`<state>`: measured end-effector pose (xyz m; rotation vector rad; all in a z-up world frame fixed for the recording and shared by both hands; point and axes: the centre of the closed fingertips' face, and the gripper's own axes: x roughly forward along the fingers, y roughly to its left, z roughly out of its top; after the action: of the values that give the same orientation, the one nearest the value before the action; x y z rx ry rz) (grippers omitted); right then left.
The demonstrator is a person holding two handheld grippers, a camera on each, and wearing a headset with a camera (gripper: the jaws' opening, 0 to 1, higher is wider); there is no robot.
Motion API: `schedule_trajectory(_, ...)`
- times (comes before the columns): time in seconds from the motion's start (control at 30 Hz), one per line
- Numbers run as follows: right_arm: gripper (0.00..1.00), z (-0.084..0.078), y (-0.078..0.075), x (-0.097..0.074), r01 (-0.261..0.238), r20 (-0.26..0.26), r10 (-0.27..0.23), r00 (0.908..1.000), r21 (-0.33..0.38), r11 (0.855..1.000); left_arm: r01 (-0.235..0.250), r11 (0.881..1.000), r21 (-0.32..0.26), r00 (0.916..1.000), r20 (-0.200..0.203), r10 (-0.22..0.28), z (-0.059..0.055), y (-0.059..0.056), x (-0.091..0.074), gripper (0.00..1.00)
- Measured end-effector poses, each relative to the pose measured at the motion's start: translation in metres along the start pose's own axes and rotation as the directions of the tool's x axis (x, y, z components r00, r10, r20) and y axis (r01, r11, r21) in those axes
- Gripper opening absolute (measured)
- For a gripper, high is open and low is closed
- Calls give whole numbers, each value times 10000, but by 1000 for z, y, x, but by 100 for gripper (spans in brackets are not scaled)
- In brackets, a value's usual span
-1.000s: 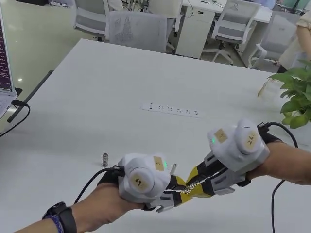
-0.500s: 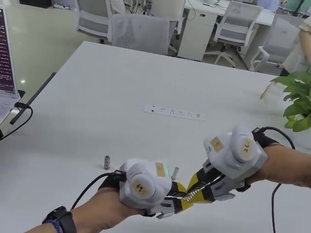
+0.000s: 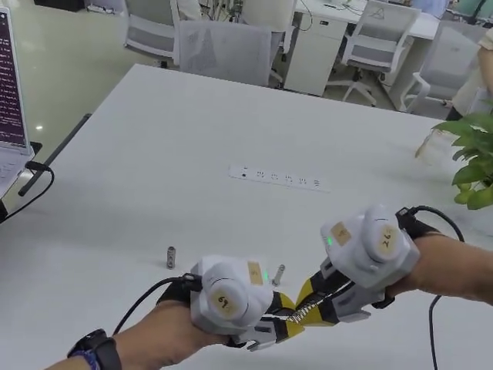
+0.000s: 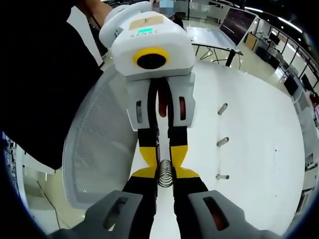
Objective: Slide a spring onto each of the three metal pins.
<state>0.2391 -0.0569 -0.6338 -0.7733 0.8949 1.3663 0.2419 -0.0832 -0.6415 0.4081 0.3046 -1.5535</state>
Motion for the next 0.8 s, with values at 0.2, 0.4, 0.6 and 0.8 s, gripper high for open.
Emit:
schedule_trajectory(0.2,8,0,0,5,-76,148,74,9999,113,9999,-97,9997,-217,9999,-79,95,-7,1,-2,4)
schedule_trajectory(0.4,8,0,-3,5,-32,222,28,9997,161,9999,-183,9994,-285,9996,-225,177,-12,4,-4,6)
schedule_trajectory(0.6,8,-2,-7,4,40,224,-46,9997,245,9997,-331,9985,-445,9990,-301,317,-17,7,-8,10)
schedule_trajectory(0.8,8,-9,-9,3,111,147,-117,9998,359,9993,-477,9972,-568,9981,-411,454,-23,9,-11,14)
